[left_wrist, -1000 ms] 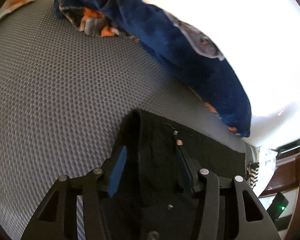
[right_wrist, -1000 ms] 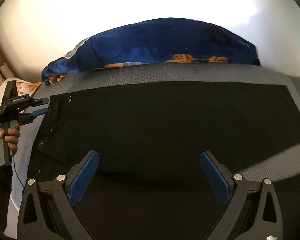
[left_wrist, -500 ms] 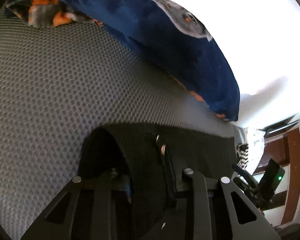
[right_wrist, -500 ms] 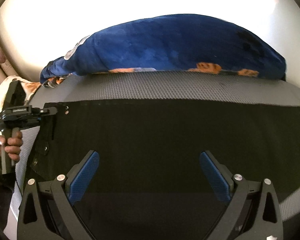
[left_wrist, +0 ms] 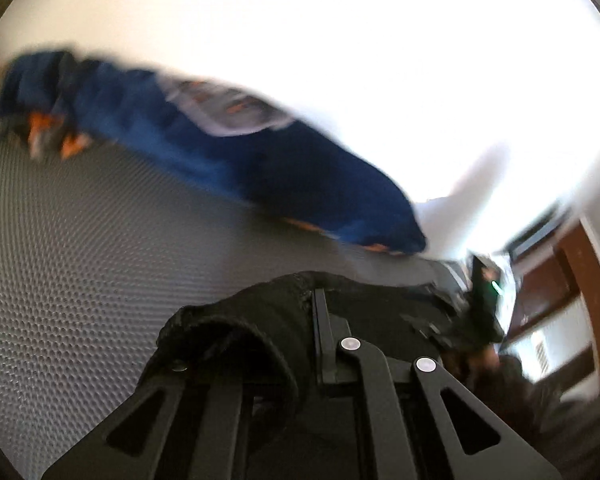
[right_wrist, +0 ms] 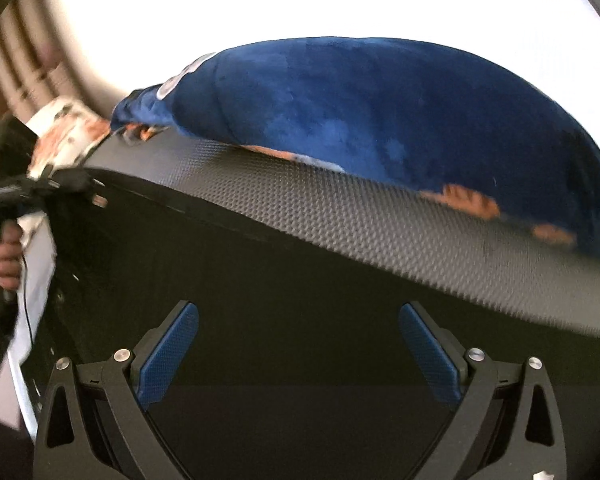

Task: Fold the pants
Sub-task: 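Lift the jeans with both tools and fold one leg over the other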

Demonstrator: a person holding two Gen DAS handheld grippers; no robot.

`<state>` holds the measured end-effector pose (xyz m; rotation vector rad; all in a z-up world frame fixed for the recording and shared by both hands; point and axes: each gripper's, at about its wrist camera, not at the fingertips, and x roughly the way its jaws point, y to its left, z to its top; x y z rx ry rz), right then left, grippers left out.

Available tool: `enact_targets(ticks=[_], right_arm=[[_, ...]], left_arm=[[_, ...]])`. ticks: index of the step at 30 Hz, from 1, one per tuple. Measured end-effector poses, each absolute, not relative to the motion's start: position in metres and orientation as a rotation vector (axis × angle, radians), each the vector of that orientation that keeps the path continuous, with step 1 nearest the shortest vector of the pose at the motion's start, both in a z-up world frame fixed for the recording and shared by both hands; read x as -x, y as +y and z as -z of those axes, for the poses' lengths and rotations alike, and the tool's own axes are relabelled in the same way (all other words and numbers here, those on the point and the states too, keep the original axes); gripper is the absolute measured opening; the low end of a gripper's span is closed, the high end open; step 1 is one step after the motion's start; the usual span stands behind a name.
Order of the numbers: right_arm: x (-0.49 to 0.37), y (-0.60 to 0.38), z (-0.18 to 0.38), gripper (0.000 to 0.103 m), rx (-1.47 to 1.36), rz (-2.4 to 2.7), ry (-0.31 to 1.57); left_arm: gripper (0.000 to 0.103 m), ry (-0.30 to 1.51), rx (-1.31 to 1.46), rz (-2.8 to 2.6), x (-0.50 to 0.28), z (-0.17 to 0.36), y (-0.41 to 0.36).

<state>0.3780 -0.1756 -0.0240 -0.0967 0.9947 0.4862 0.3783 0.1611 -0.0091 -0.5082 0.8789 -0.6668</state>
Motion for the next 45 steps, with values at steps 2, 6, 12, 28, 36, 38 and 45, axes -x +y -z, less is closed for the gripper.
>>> enact_targets(ticks=[2,6,12,28,36,38,45], right_arm=[[-0.389,-0.179,0.021,0.100,0.153,-0.535,0.999],[-0.408,-0.181,0.018,0.098,0.238,-0.642,1.030],[-0.429,-0.160,0.029,0.084,0.390,-0.872,1.164],[-0.445,-0.210,0.057,0.015,0.464,-0.811,1.276],[-0.390,-0.223,0.012,0.008,0.454,-0.554,1.060],[-0.365,-0.222,-0.003,0.008,0.445,-0.504,1.016],[-0.255,-0.228,-0.034,0.008,0.409,-0.428,0.975]], left_arm=[[0.008,0.857,0.476,0.711,-0.363,-0.003,0.153],[0.008,0.844,0.416,0.765,-0.343,-0.014,0.146],[0.007,0.853,0.405,0.795,-0.322,-0.017,0.161],[0.008,0.864,0.417,0.753,-0.309,-0.018,0.173],[0.008,0.913,0.384,0.669,-0.306,-0.014,0.183],[0.008,0.918,0.357,0.671,-0.296,-0.016,0.183],[0.009,0.959,0.282,0.725,-0.240,-0.021,0.183]])
